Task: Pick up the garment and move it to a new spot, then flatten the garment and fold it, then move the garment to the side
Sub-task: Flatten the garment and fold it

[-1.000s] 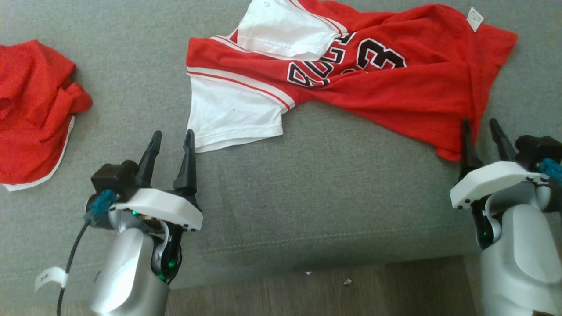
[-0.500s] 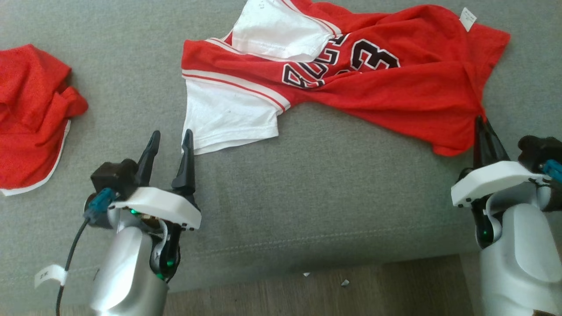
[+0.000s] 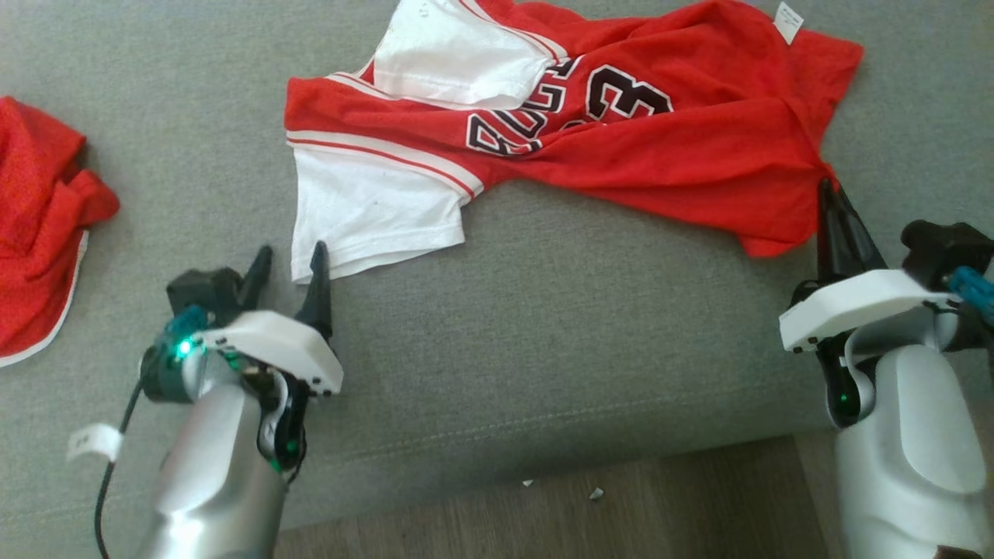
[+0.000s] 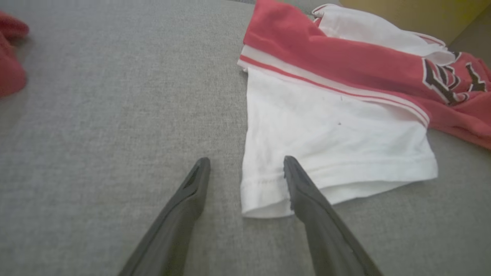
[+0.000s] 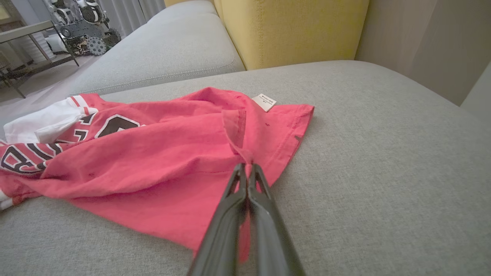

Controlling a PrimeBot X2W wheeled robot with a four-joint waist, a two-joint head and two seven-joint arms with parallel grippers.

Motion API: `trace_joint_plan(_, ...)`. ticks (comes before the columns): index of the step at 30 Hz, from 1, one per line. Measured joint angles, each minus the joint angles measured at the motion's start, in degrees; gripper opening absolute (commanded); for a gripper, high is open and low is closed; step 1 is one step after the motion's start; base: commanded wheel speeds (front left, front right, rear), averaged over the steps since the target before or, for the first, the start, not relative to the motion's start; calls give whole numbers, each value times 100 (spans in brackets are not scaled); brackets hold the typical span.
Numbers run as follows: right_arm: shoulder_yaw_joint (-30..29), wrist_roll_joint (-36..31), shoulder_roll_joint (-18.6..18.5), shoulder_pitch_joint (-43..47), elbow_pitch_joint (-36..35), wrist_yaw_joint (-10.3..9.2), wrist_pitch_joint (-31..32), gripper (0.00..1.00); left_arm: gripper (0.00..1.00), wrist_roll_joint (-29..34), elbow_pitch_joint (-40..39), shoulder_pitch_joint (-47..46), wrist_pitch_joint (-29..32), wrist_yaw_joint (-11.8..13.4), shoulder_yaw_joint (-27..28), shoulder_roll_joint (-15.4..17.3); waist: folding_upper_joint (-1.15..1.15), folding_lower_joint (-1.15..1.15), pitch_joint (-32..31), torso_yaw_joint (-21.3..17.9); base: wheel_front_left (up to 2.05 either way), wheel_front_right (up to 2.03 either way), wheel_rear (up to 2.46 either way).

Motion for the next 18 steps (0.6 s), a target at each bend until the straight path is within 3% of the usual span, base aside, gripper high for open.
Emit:
trace_joint_plan(14, 76, 48, 0, 13, -68, 0, 1, 0, 100, 22, 493, -436, 575, 26, -109, 89, 0, 0, -40, -58, 0, 0, 0)
trace_joint_plan(15, 71, 48, 0, 14, -68, 0, 1, 0, 67, 8, 500, -448, 606, -5, -124, 89, 0, 0, -49, -50, 0, 0, 0)
trace_joint_plan(16, 68, 48, 0, 15, -68, 0, 2, 0, 6, -11, 508, -461, 649, -24, -138, 88, 0, 0, -62, -41, 0, 0, 0)
trace_joint_plan(18, 63, 48, 0, 21, -68, 0, 9, 0, 0, -26, 549, -461, 672, -57, -156, 94, 0, 0, -94, -26, 0, 0, 0)
